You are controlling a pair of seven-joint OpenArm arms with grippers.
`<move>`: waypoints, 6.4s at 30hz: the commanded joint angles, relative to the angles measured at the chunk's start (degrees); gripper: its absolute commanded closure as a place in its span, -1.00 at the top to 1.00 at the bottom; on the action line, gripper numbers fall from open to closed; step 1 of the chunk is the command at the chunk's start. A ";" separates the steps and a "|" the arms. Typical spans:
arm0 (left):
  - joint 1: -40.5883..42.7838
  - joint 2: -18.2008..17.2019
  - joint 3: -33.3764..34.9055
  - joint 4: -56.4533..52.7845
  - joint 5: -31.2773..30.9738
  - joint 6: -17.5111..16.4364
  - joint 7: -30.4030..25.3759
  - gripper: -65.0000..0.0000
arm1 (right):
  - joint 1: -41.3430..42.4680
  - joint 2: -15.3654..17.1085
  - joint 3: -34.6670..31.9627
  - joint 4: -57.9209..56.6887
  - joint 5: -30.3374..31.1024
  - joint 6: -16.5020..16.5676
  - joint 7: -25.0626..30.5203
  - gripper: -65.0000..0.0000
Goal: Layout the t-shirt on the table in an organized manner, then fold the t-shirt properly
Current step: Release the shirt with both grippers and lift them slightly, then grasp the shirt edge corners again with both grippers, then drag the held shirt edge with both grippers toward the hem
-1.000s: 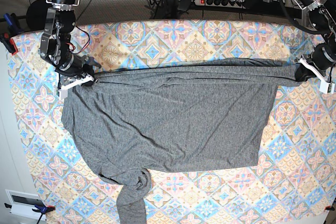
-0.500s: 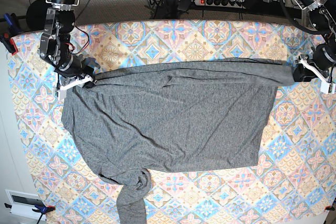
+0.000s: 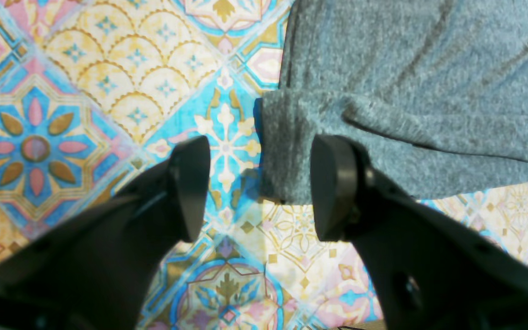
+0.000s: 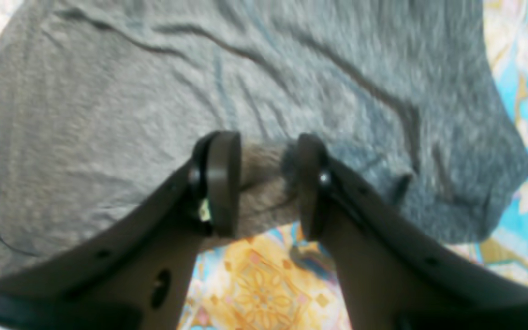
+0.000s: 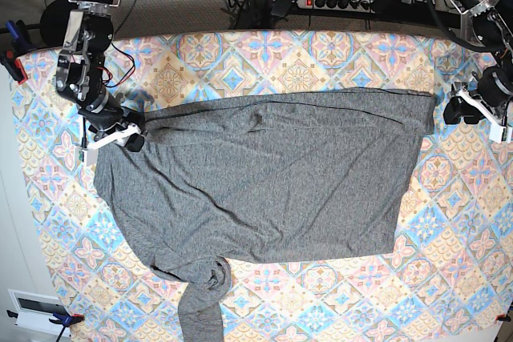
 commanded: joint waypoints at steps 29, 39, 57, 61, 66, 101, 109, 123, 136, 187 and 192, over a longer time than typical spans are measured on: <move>17.13 -5.07 -0.55 1.09 -15.92 0.10 -0.78 0.06 | -5.26 0.41 17.19 -8.08 12.34 0.20 0.83 -0.37; 16.86 -5.16 -0.55 1.00 -15.83 0.10 -0.95 0.06 | -5.26 0.50 19.04 -20.92 30.63 0.20 0.83 -0.37; 15.11 -4.37 -0.47 0.92 -13.02 0.10 -1.31 0.06 | -5.26 0.50 18.78 -22.85 31.07 0.29 0.83 -0.97; 12.47 -1.56 -0.20 0.92 -8.01 0.10 -1.31 0.06 | -5.26 0.50 18.78 -22.85 31.07 0.29 0.83 -0.99; 9.30 1.26 -0.11 0.74 -5.64 0.10 -0.95 0.06 | -5.26 0.50 18.78 -22.85 31.07 0.29 0.83 -0.99; -1.33 3.28 -2.66 -20.01 -11.17 0.10 -6.23 0.06 | -5.26 0.50 18.78 -22.41 31.07 0.29 0.83 -1.00; -1.86 4.51 -2.66 -20.10 -7.48 0.10 -6.23 0.04 | -5.26 0.50 18.78 -22.41 31.07 0.29 0.83 -1.00; -1.60 4.33 4.02 -19.83 -6.07 0.10 -6.23 -1.00 | -5.26 0.50 18.78 -22.32 31.07 0.29 0.83 -1.00; -1.95 1.17 4.02 -19.74 -6.43 0.10 -6.23 -1.00 | -3.32 0.68 18.78 -20.74 31.25 0.29 0.56 -1.00; -22.52 0.29 3.84 -25.46 -10.47 5.50 -0.07 -1.00 | 15.93 4.46 18.86 -28.13 17.09 0.29 -1.19 -1.00; -24.72 -1.20 3.84 -25.46 -17.86 5.59 2.21 -1.00 | 15.93 4.55 18.95 -28.13 17.09 0.29 -1.19 -1.00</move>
